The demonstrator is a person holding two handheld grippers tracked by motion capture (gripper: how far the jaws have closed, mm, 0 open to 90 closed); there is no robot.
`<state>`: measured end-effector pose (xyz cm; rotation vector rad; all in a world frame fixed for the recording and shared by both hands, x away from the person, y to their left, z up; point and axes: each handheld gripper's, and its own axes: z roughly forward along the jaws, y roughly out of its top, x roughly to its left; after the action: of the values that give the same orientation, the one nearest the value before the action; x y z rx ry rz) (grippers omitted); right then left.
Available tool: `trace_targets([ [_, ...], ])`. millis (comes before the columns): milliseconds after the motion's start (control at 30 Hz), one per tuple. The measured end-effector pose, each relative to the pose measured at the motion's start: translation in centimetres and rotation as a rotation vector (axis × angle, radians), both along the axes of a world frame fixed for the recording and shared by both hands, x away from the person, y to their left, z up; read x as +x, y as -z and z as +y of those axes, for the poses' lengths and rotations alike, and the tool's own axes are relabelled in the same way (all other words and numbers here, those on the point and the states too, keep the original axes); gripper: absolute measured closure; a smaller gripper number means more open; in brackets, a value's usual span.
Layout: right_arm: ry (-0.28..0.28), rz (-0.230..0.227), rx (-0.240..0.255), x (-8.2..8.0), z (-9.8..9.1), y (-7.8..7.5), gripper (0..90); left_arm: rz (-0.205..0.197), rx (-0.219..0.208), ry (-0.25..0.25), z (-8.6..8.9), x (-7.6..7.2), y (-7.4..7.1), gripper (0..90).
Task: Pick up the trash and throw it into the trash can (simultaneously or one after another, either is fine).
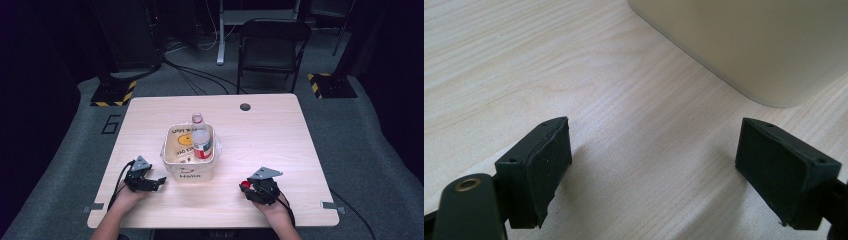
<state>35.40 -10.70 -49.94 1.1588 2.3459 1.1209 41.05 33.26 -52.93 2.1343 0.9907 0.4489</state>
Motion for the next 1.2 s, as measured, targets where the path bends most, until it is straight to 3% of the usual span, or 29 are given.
trace_targets([
  [1200, -0.1, -0.06, 0.024, 1.4, 1.6, -6.5, 57.6, 0.003, -0.01, -0.005, 0.0, 0.0, 0.0, 14.7],
])
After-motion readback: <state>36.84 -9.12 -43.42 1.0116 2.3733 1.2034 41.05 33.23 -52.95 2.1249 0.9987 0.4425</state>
